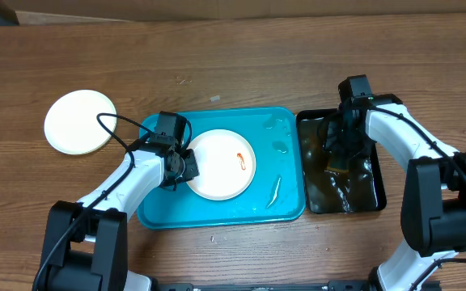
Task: Clean dirty plates on tray and stack at the side
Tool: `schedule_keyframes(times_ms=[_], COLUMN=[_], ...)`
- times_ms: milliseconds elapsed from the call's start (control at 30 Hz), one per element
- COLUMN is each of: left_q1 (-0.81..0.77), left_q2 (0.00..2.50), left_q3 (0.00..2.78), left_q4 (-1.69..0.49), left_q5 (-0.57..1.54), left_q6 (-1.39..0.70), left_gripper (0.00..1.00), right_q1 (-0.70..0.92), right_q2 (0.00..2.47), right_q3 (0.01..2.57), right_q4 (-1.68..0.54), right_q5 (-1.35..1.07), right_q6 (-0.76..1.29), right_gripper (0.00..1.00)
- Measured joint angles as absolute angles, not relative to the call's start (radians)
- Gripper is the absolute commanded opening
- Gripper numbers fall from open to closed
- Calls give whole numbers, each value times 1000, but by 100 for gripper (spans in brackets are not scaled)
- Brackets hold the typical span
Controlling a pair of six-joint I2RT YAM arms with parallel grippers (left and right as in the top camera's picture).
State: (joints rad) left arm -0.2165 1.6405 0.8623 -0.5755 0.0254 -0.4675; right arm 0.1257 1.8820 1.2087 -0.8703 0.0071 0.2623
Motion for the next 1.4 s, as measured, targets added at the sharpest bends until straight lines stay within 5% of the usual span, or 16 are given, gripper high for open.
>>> schedule_keyframes(times_ms=[200,633,900,1400], left_q1=[-216,-216,-216,-216], left_q2=[1641,1641,1641,1641], left_q3=[862,862,862,862], left_q4=[-575,-551,-533,-523], left_q5=[25,19,-12,14], left_q6=[-467,-464,-461,-451], left_gripper=[17,27,6,9], right_q1=[126,126,126,126], right_q2=[1882,1882,1882,1882], right_q3=[1209,1382,1437,1437], right_q4=[-864,-1079,-1141,-1201], right_q5=[8,4,45,59], right_q6=[265,220,212,212], right_gripper=[4,4,4,4])
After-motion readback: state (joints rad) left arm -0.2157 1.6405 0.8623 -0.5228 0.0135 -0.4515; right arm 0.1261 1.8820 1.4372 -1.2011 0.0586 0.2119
